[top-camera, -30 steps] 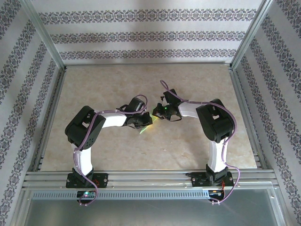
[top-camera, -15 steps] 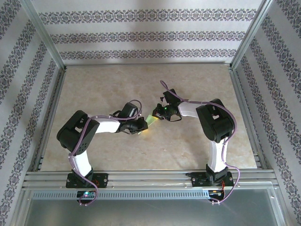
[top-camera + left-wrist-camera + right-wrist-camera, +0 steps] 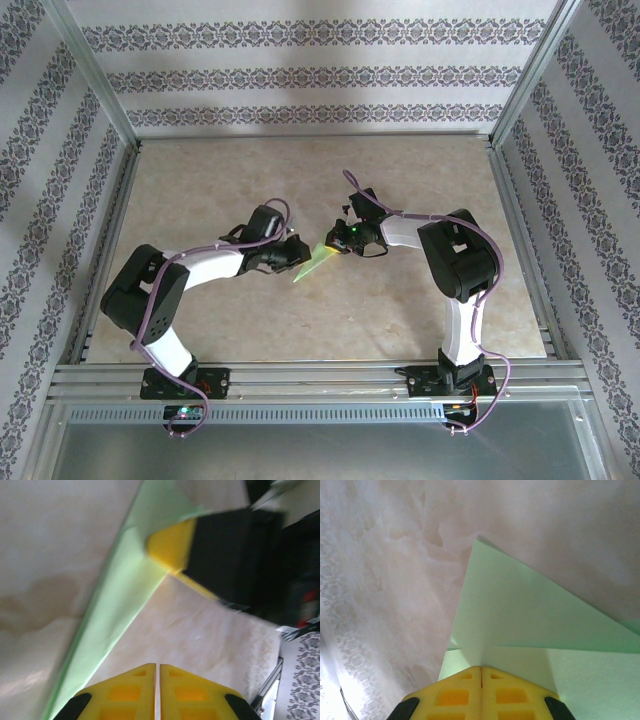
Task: Fold a paper plane with a square sheet of paper (pick it up from the middle)
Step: Fifth fold the wing at the center of the table.
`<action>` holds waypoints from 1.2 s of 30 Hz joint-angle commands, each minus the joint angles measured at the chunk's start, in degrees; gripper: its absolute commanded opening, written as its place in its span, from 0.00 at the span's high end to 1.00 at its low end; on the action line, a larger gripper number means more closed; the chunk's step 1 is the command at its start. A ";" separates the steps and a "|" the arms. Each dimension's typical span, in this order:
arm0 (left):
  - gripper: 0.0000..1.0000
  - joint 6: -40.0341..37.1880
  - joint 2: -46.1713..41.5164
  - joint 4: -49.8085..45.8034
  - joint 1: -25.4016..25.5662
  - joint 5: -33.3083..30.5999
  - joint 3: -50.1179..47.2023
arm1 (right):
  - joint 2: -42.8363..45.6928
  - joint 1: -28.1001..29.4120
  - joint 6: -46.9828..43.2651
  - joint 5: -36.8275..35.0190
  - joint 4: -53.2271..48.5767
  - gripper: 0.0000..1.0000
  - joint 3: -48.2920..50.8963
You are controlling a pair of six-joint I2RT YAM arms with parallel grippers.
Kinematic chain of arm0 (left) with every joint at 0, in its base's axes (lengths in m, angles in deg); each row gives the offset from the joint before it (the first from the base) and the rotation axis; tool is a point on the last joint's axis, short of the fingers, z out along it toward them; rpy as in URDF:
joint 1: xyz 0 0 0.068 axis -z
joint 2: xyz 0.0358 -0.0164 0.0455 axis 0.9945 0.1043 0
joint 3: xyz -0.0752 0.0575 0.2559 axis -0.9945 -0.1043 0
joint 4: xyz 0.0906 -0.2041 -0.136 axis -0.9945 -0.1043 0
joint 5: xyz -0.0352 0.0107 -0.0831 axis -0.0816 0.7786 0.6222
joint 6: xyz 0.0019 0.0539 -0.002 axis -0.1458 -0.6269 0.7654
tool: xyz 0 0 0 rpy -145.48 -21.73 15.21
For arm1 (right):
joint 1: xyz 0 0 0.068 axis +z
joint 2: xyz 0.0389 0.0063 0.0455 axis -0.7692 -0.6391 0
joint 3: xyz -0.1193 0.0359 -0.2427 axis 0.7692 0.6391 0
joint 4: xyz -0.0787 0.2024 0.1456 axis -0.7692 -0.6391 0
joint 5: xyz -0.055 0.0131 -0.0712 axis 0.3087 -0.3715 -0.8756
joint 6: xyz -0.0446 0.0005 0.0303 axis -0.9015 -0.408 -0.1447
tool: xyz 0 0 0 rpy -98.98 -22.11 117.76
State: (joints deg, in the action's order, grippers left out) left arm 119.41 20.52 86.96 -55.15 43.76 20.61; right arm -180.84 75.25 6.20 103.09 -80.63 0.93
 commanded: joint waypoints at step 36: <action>0.96 -13.08 -3.37 -17.58 1.12 -5.33 -8.75 | -4.47 -1.55 -1.82 -6.00 -7.33 0.96 2.15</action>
State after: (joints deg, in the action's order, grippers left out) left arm 108.90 19.08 78.72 -54.34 41.22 12.87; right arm -181.13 74.79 6.16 104.23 -80.45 0.93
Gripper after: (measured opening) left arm 0.047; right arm 0.046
